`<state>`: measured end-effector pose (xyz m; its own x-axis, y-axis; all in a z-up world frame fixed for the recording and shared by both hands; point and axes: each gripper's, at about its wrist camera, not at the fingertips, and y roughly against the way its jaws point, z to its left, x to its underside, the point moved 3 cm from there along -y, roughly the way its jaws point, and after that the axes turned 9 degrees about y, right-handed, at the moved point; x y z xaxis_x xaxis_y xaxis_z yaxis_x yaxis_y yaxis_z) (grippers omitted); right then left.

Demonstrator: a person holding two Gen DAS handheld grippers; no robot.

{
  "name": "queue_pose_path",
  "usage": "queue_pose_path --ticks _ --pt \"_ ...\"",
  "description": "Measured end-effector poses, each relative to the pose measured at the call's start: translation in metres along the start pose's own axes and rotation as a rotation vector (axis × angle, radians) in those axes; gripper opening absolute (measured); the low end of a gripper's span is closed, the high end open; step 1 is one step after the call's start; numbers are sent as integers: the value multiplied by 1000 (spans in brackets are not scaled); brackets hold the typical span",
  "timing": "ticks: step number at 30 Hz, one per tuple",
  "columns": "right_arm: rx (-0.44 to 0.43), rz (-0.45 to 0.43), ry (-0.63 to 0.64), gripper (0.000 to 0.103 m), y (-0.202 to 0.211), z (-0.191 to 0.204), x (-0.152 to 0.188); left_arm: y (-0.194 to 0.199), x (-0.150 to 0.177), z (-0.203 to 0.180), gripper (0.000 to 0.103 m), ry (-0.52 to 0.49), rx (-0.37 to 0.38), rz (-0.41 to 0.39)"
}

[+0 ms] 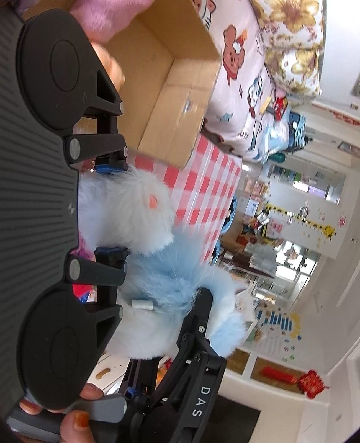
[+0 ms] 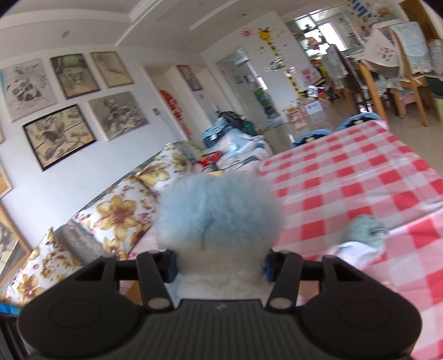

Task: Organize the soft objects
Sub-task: 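Carry both fluffy plushes over the cardboard box and open both tools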

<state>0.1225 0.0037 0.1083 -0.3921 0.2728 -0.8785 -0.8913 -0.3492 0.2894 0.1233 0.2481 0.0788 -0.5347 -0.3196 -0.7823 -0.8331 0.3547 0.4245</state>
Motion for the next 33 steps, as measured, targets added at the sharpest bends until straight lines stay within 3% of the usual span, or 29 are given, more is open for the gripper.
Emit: queue_pose_path --ticks 13,18,21,28,33 --pt "-133 95 92 54 -59 69 13 7 -11 33 55 51 -135 -27" --pt "-180 133 43 55 -76 74 20 10 -12 42 55 84 -197 -25" --pt "-209 168 3 62 -87 74 25 11 -11 43 55 102 -239 -14" --pt "-257 188 -107 95 -95 72 31 20 -11 43 59 132 -315 -22" --pt "-222 136 -78 99 -84 72 22 33 -5 32 73 118 -327 -46"
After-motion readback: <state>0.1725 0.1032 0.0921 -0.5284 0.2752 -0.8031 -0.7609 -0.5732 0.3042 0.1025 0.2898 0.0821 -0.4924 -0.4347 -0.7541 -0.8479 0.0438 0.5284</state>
